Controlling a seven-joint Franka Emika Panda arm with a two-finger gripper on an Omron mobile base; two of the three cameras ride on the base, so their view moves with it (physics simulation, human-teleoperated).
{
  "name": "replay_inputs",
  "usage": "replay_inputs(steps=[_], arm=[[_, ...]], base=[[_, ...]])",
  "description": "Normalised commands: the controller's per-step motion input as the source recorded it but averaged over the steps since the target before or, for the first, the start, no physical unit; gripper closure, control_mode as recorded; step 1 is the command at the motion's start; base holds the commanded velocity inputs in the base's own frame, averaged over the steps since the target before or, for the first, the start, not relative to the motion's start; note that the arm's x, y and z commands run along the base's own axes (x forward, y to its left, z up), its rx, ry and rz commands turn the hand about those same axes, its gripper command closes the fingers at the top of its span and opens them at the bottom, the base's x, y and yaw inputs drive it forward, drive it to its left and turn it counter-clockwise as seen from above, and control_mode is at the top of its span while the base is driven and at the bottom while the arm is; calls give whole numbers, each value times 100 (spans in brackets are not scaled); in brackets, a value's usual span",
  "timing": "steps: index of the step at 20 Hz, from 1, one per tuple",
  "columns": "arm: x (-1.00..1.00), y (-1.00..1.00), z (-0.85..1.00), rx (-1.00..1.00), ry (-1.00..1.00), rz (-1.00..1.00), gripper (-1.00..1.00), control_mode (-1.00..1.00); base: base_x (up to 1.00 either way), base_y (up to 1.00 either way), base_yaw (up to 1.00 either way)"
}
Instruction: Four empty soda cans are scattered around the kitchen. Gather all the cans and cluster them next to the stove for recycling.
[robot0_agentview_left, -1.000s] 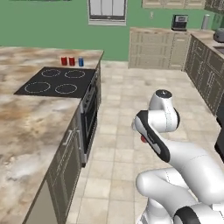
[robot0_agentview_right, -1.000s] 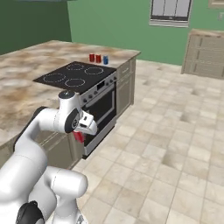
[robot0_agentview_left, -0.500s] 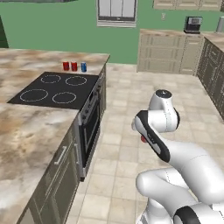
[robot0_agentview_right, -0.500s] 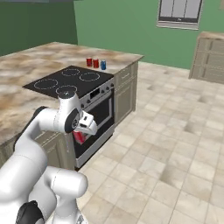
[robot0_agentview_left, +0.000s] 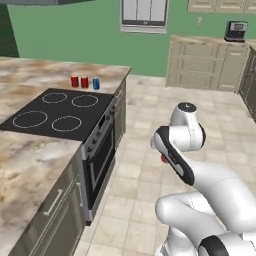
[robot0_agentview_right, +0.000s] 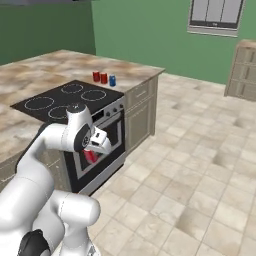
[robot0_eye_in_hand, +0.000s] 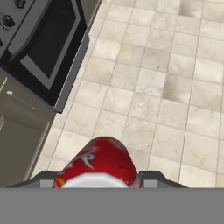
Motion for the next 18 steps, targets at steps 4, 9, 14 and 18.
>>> replay_inputs(steps=[4,9,14,18], arm=[[0,0,0,0,0,0,100,100],[0,0,0,0,0,0,100,100],[0,0,0,0,0,0,100,100],[0,0,0,0,0,0,100,100]], base=[[53,-57,19],[51,-52,21],[46,-36,27],[41,-41,27]])
